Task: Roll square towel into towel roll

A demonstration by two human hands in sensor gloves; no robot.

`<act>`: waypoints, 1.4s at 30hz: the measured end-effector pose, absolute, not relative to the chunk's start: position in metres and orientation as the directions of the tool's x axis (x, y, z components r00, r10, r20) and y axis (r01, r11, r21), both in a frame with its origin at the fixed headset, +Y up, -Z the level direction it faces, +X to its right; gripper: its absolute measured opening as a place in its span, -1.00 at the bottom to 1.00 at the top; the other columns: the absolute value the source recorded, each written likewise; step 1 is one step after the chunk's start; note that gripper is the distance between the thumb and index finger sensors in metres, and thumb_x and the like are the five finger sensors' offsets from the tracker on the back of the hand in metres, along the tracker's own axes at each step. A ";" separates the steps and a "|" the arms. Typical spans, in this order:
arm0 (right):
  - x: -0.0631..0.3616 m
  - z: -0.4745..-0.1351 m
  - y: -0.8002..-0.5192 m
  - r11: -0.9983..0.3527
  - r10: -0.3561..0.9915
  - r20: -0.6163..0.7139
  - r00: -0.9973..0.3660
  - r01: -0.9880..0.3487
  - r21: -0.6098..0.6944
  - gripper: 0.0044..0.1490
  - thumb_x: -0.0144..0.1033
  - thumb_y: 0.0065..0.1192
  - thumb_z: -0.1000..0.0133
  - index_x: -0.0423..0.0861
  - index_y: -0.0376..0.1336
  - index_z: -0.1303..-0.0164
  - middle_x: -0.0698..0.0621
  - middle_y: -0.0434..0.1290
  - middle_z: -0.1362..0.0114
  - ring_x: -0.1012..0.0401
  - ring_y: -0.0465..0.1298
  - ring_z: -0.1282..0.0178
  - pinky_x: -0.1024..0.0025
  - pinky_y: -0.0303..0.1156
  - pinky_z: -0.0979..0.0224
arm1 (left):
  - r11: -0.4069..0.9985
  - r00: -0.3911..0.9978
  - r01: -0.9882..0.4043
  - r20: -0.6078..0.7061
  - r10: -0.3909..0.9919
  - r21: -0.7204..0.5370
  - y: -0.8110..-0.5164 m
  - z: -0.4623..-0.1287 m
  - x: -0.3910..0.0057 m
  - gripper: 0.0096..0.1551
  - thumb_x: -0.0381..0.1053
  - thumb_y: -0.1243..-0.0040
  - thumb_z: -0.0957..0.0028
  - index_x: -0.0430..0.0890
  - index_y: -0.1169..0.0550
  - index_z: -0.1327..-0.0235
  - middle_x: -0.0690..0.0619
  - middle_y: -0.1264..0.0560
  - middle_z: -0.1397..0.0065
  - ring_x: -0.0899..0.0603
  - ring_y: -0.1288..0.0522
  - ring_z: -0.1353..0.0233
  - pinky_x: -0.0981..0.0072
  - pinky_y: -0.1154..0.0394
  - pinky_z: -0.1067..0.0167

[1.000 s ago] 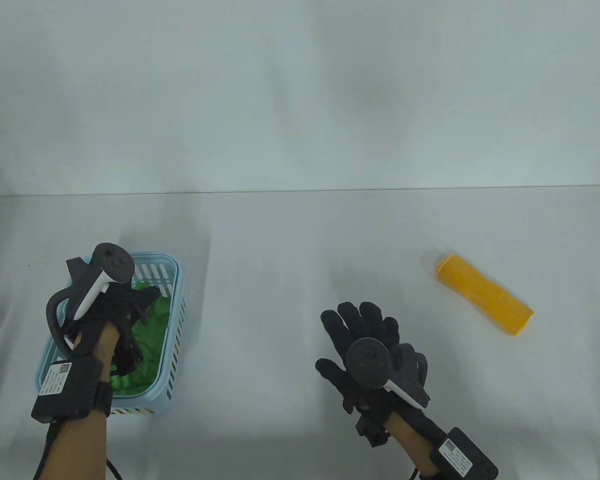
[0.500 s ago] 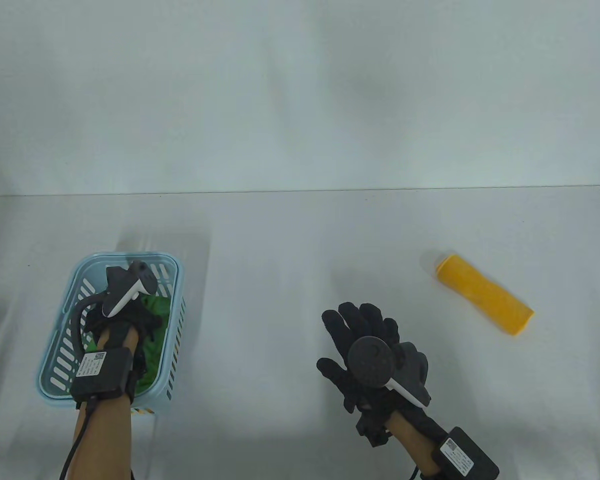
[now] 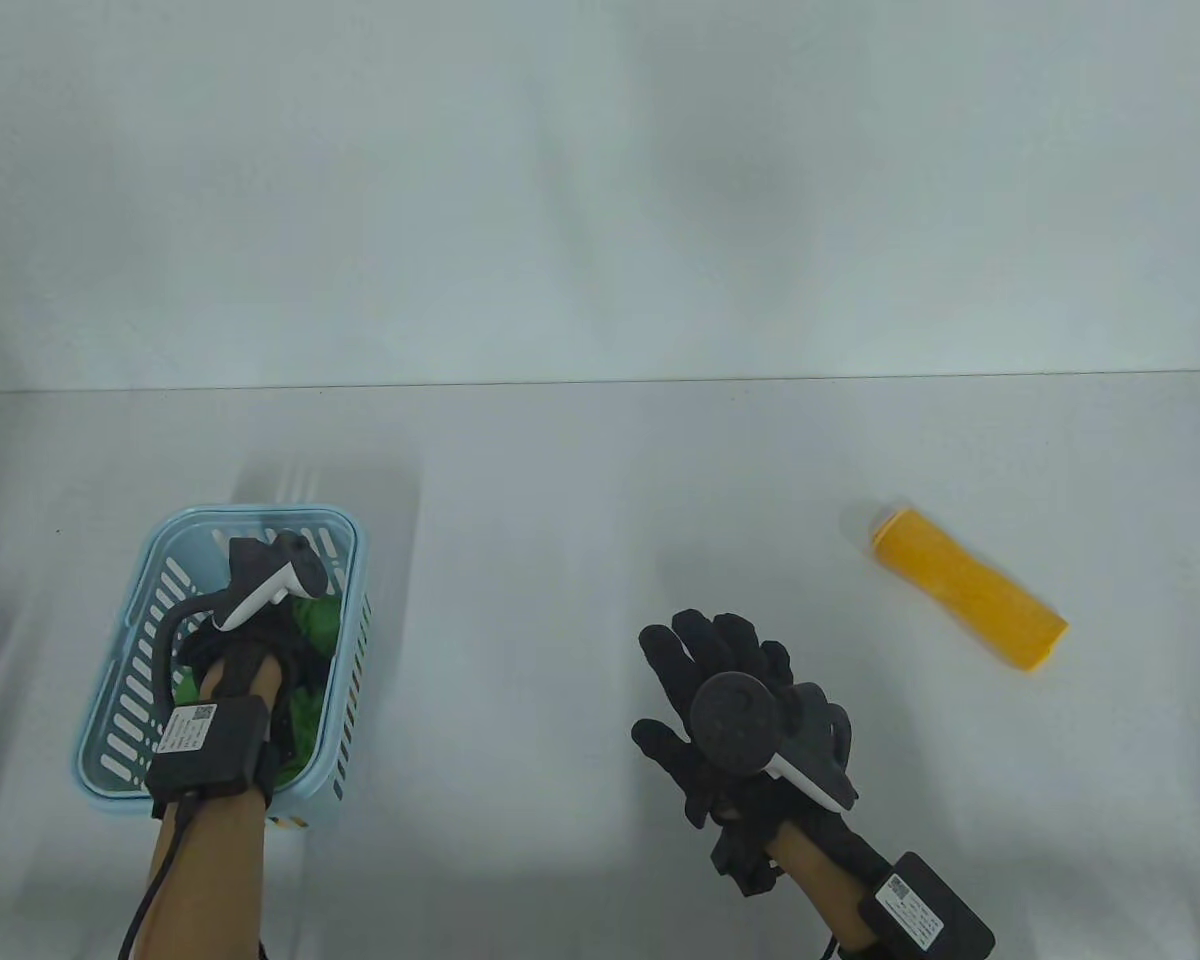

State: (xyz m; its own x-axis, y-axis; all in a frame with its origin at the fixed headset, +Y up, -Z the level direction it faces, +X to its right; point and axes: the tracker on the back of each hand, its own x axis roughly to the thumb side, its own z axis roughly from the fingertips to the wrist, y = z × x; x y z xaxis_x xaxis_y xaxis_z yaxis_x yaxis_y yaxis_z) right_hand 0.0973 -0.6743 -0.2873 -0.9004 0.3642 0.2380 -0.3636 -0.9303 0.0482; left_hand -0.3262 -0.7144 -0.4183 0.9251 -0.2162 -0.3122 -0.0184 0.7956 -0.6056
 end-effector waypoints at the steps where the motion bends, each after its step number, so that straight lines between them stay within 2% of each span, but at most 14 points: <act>1: 0.097 -0.287 -0.674 -0.930 0.365 0.236 -0.901 -0.363 0.052 0.04 0.34 0.06 0.18 0.38 -0.26 -0.45 0.22 -0.21 -0.70 -0.05 -0.16 -0.75 -0.31 -0.18 -0.61 | 0.794 0.923 -0.014 -0.314 -0.224 -0.608 -0.715 -0.419 -0.327 0.36 0.33 -0.34 0.39 -0.04 0.09 -0.57 -0.16 -0.02 -0.68 -0.41 -0.29 -0.58 -0.30 -0.28 -0.46; 6: 0.097 -0.287 -0.674 -0.930 0.365 0.232 -0.902 -0.362 0.057 0.04 0.33 0.07 0.18 0.38 -0.26 -0.45 0.22 -0.20 -0.70 -0.05 -0.15 -0.75 -0.31 -0.17 -0.61 | 0.806 0.915 0.003 -0.324 -0.240 -0.591 -0.713 -0.419 -0.327 0.31 0.18 -0.39 0.31 -0.11 0.08 -0.56 -0.16 -0.12 -0.58 -0.26 -0.43 -0.41 -0.17 -0.40 -0.39; 10: 0.097 -0.288 -0.674 -0.929 0.368 0.229 -0.901 -0.364 0.058 0.04 0.33 0.07 0.17 0.38 -0.26 -0.45 0.21 -0.20 -0.70 -0.05 -0.15 -0.75 -0.31 -0.17 -0.61 | 0.821 0.908 0.030 -0.328 -0.261 -0.571 -0.711 -0.422 -0.327 0.19 0.06 -0.41 0.26 -0.13 -0.01 -0.55 -0.07 -0.29 -0.42 -0.06 -0.56 -0.19 -0.01 -0.54 -0.27; 13: 0.098 -0.289 -0.675 -0.929 0.370 0.226 -0.901 -0.366 0.059 0.03 0.33 0.07 0.17 0.37 -0.26 -0.45 0.21 -0.20 -0.70 -0.05 -0.15 -0.75 -0.31 -0.17 -0.61 | 0.831 0.900 0.035 -0.344 -0.269 -0.556 -0.710 -0.422 -0.328 0.14 -0.01 -0.41 0.23 -0.15 -0.05 -0.54 0.00 -0.37 -0.33 -0.01 -0.61 -0.11 0.02 -0.59 -0.22; 18: 0.098 -0.289 -0.675 -0.927 0.374 0.222 -0.901 -0.370 0.060 0.03 0.33 0.07 0.17 0.37 -0.26 -0.45 0.21 -0.20 -0.70 -0.05 -0.14 -0.75 -0.31 -0.17 -0.61 | 0.843 0.888 0.002 -0.388 -0.249 -0.537 -0.709 -0.421 -0.331 0.12 -0.02 -0.42 0.23 -0.20 -0.08 -0.53 0.04 -0.41 -0.25 -0.01 -0.62 -0.08 -0.01 -0.59 -0.20; 22: 0.099 -0.290 -0.675 -0.927 0.375 0.218 -0.901 -0.371 0.060 0.03 0.33 0.06 0.17 0.37 -0.26 -0.45 0.20 -0.20 -0.70 -0.05 -0.14 -0.75 -0.31 -0.17 -0.61 | 0.847 0.877 -0.018 -0.415 -0.242 -0.532 -0.708 -0.421 -0.336 0.03 0.03 -0.43 0.25 -0.15 -0.23 -0.50 0.08 -0.44 -0.17 0.00 -0.61 -0.03 -0.05 -0.57 -0.21; 28: 0.099 -0.290 -0.675 -0.927 0.376 0.215 -0.901 -0.371 0.065 0.03 0.33 0.06 0.17 0.37 -0.26 -0.45 0.20 -0.20 -0.70 -0.05 -0.14 -0.74 -0.30 -0.17 -0.61 | 0.881 0.861 0.017 -0.441 -0.253 -0.473 -0.702 -0.421 -0.338 -0.28 0.06 -0.44 0.26 0.02 -0.50 -0.25 0.14 -0.49 -0.07 0.00 -0.62 0.01 -0.06 -0.54 -0.23; 33: 0.099 -0.291 -0.675 -0.924 0.381 0.213 -0.900 -0.376 0.065 0.03 0.33 0.06 0.17 0.37 -0.26 -0.46 0.20 -0.20 -0.70 -0.05 -0.14 -0.75 -0.31 -0.16 -0.61 | 0.902 0.859 0.038 -0.447 -0.249 -0.430 -0.694 -0.421 -0.337 -0.38 0.08 -0.47 0.28 0.10 -0.58 -0.12 0.17 -0.51 -0.04 0.01 -0.63 0.03 -0.04 -0.55 -0.23; 37: 0.100 -0.292 -0.675 -0.921 0.388 0.211 -0.897 -0.384 0.063 0.03 0.33 0.06 0.17 0.37 -0.25 -0.46 0.20 -0.20 -0.70 -0.04 -0.14 -0.75 -0.31 -0.16 -0.61 | 0.925 0.864 0.029 -0.455 -0.213 -0.379 -0.676 -0.417 -0.337 -0.40 0.09 -0.48 0.30 0.13 -0.60 -0.09 0.18 -0.51 -0.04 0.02 -0.63 0.02 -0.04 -0.54 -0.24; 42: 0.101 -0.292 -0.674 -0.919 0.394 0.208 -0.895 -0.390 0.061 0.03 0.32 0.06 0.17 0.36 -0.25 -0.46 0.20 -0.20 -0.70 -0.05 -0.14 -0.75 -0.31 -0.16 -0.61 | 0.959 0.876 0.000 -0.463 -0.136 -0.282 -0.639 -0.408 -0.333 -0.41 0.10 -0.48 0.29 0.15 -0.60 -0.09 0.19 -0.51 -0.05 0.02 -0.63 0.01 -0.04 -0.53 -0.25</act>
State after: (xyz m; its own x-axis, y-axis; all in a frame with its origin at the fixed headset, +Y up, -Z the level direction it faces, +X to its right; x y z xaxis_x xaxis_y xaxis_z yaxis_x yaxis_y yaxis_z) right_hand 0.1012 -0.6744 -0.2921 -0.8954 0.3938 0.2080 -0.3899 -0.9188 0.0611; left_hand -0.3331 -0.6391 -0.4079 0.8761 -0.1360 -0.4626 -0.0001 0.9593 -0.2822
